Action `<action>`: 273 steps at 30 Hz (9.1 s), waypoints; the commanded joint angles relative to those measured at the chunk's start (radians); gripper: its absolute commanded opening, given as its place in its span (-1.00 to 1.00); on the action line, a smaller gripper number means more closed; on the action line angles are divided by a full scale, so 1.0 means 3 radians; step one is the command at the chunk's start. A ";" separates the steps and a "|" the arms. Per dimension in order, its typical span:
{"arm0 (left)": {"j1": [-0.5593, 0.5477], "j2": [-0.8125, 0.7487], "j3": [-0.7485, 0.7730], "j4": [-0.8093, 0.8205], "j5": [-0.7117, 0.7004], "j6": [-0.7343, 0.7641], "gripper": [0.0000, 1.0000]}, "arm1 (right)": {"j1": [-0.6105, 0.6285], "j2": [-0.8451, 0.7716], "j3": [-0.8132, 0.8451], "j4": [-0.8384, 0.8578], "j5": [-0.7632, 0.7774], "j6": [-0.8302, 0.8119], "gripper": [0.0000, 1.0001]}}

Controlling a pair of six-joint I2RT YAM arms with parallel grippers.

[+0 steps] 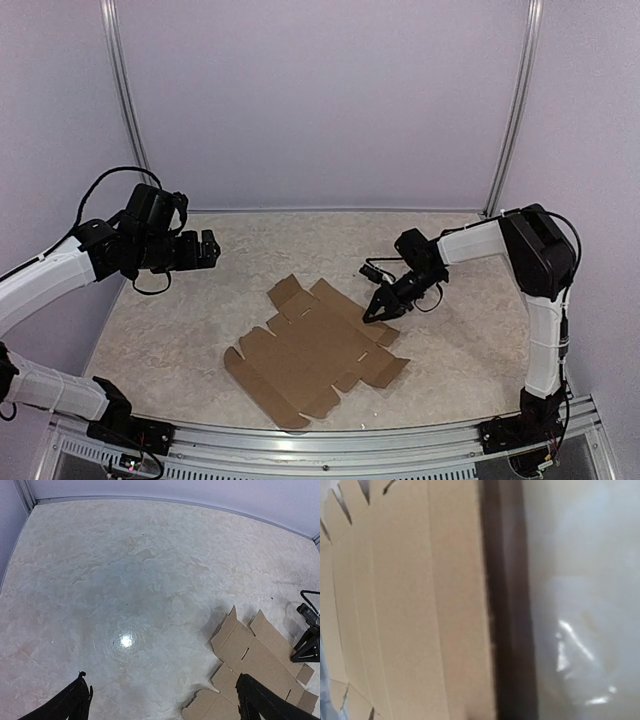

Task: Fold the paper box

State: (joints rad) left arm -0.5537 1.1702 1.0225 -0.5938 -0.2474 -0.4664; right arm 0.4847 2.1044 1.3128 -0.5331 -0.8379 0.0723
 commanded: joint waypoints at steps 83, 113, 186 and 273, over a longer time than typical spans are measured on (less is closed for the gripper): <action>-0.0136 0.1010 0.0594 0.0822 0.1242 -0.0648 -1.00 | 0.1596 -0.0998 0.0540 0.0387 0.4110 -0.2397 -1.00; -0.0388 0.1350 0.0795 0.0766 0.1273 -0.0521 -1.00 | 0.1677 -0.1250 0.0507 0.0586 0.3962 -0.2168 -1.00; -0.0356 0.1709 0.0264 0.0312 0.0490 -0.0227 -1.00 | 0.1116 -0.0129 0.1096 -0.0517 0.2733 -0.1439 -1.00; -0.0813 0.2329 0.0535 0.0246 0.1290 0.0021 -1.00 | 0.1100 -0.0379 0.0761 -0.0162 0.2931 -0.1114 -1.00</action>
State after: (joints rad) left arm -0.7883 1.8465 1.1824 -0.5331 0.1390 -0.4625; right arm 0.8177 2.0373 1.5585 -0.6064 0.0296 -0.2794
